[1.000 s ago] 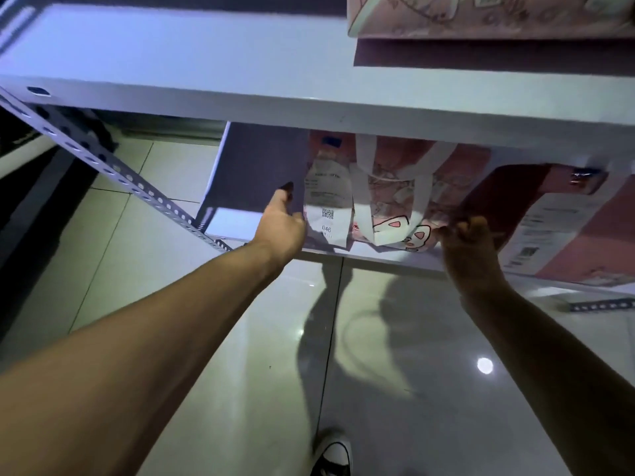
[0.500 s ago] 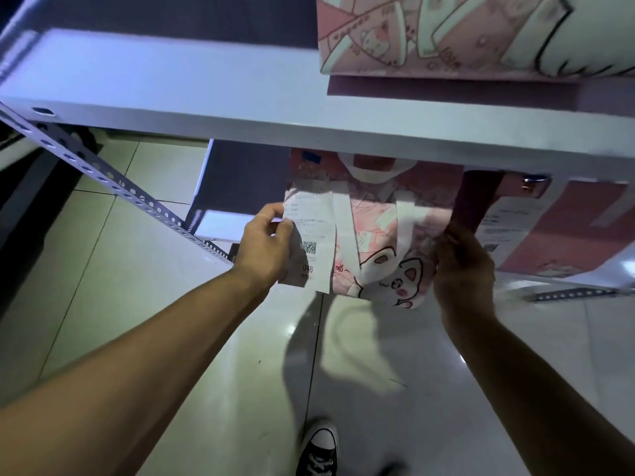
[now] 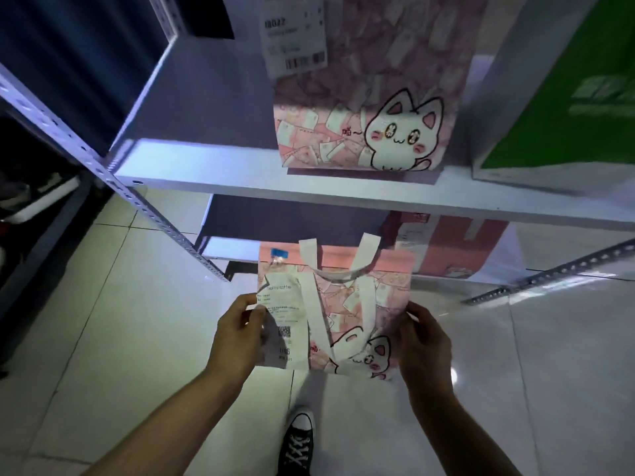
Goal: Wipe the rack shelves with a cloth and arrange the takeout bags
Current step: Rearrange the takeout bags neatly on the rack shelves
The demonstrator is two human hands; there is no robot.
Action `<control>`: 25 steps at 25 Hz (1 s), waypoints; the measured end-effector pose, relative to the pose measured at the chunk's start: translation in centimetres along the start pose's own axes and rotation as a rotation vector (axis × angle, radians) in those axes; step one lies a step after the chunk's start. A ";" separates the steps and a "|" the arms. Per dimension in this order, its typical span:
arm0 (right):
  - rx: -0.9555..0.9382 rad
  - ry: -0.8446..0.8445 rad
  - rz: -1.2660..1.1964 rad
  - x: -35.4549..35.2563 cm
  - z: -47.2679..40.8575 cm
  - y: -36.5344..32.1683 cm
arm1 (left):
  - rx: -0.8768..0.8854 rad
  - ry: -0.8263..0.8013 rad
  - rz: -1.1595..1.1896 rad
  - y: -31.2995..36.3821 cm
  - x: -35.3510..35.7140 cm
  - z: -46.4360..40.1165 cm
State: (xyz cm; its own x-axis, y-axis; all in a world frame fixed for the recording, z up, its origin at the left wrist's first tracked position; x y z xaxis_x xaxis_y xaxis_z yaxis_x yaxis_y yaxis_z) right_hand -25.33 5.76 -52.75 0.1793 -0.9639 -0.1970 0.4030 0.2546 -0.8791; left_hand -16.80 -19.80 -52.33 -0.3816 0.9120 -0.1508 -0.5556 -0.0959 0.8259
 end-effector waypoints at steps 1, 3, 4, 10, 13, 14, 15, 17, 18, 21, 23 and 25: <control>-0.012 0.011 0.006 -1.2 1.7 -0.8 | 0.003 -0.008 -0.005 0.7 0.2 2.1; -0.036 0.030 0.016 -3.9 5.2 -3.1 | 0.009 -0.023 -0.012 2.6 0.8 6.3; -0.042 0.031 0.010 -5.1 6.7 -4.4 | 0.020 -0.030 -0.021 3.7 1.3 8.3; -0.090 0.087 -0.079 -12.3 14.0 -12.6 | 0.121 -0.077 0.017 12.0 4.9 17.9; -0.126 0.110 -0.138 -15.8 16.9 -17.4 | 0.206 -0.127 0.048 16.6 6.6 22.1; -0.136 0.114 -0.157 -17.0 17.7 -19.0 | 0.237 -0.145 0.047 18.1 7.1 23.2; -0.141 0.124 -0.168 -18.1 18.3 -20.4 | 0.264 -0.164 0.041 19.5 7.5 24.1; -0.154 0.149 -0.178 -20.3 19.4 -23.4 | 0.319 -0.204 0.037 22.5 8.4 25.9; -0.170 0.155 -0.187 -21.5 20.0 -25.2 | 0.348 -0.225 0.034 24.2 8.8 26.8; -0.222 0.181 -0.219 -25.1 21.3 -30.2 | 0.441 -0.337 0.002 29.8 10.1 28.3; -0.285 0.213 -0.240 -27.4 21.9 -34.1 | 0.519 -0.419 -0.024 34.1 10.7 29.0; -0.336 0.252 -0.242 -29.3 22.2 -37.9 | 0.570 -0.466 -0.034 37.8 11.6 29.2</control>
State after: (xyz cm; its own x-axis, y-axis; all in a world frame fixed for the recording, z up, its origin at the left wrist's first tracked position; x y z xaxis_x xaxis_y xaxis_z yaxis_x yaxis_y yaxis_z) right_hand -25.93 26.11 -4.01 -0.1237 -0.9918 -0.0318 0.0869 0.0211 -0.9960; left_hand -20.65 -1.21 -7.00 0.0533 0.9978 -0.0391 -0.0433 0.0414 0.9982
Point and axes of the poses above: each hand's wrist, its own z-axis away from the middle knuckle, its own x-axis out of the palm, y = z × x, the point moved 3 cm from there along -z, towards the middle knuckle, and after that the axes turned 13 degrees about -y, right-handed, at the moved point
